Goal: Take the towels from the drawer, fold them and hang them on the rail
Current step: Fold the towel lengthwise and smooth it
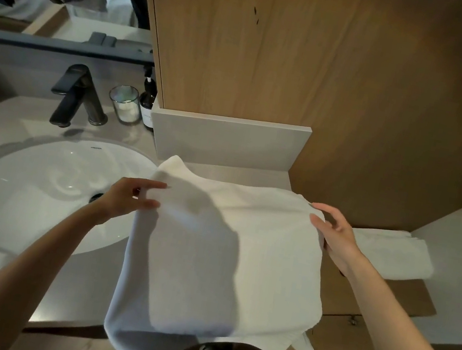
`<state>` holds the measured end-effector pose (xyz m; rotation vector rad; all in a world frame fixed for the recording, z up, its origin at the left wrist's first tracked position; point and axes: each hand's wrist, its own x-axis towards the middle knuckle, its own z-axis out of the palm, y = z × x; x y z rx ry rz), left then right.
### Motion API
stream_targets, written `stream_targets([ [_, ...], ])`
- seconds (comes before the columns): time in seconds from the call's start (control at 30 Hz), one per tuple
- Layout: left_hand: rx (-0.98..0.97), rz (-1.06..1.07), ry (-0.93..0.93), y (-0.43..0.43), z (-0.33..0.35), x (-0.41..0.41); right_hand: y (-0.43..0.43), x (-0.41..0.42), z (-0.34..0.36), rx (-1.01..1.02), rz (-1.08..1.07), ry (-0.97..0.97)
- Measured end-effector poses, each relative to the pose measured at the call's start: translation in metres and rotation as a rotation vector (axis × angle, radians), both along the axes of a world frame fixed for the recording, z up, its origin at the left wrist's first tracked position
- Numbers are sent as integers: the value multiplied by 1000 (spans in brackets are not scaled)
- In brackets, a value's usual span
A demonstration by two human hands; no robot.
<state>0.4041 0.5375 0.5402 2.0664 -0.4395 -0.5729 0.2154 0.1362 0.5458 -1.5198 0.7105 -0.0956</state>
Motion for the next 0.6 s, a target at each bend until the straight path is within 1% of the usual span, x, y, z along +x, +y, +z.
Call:
stream_targets([
  [0.1,9,53,-74,4,3,0,3,-4,6,-34,-72,-32],
  [0.2,96,81,-214,5,-2,0,6,-7,12,-171,-14,-28],
  [0.37,150,-9,-461,12,-13,-4,2,-15,9,-493,236,99],
  [0.43,226,-16,-490,13,-9,-6,2,-17,7,-637,261,126],
  [0.5,303,1,-479,10,0,-7,-1,-17,7,-765,278,118],
  [0.6,300,-17,-551,5,17,-10,-7,-17,15,-947,329,88],
])
